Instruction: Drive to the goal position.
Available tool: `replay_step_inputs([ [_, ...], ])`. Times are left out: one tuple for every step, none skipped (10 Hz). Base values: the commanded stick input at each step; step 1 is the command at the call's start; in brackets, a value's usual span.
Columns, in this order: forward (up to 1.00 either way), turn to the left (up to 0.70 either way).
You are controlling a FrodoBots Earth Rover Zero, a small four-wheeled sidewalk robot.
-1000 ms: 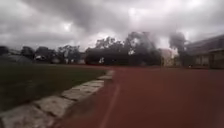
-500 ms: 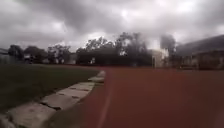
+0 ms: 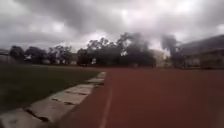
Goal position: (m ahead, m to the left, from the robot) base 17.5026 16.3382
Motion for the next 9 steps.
replay_step_inputs([
  [0.70,0.00],
  [0.70,0.00],
  [0.70,0.00],
  [0.70,0.00],
  [0.70,0.00],
  [0.70,0.00],
  [0.70,0.00],
  [0.70,0.00],
  [0.70,0.00],
])
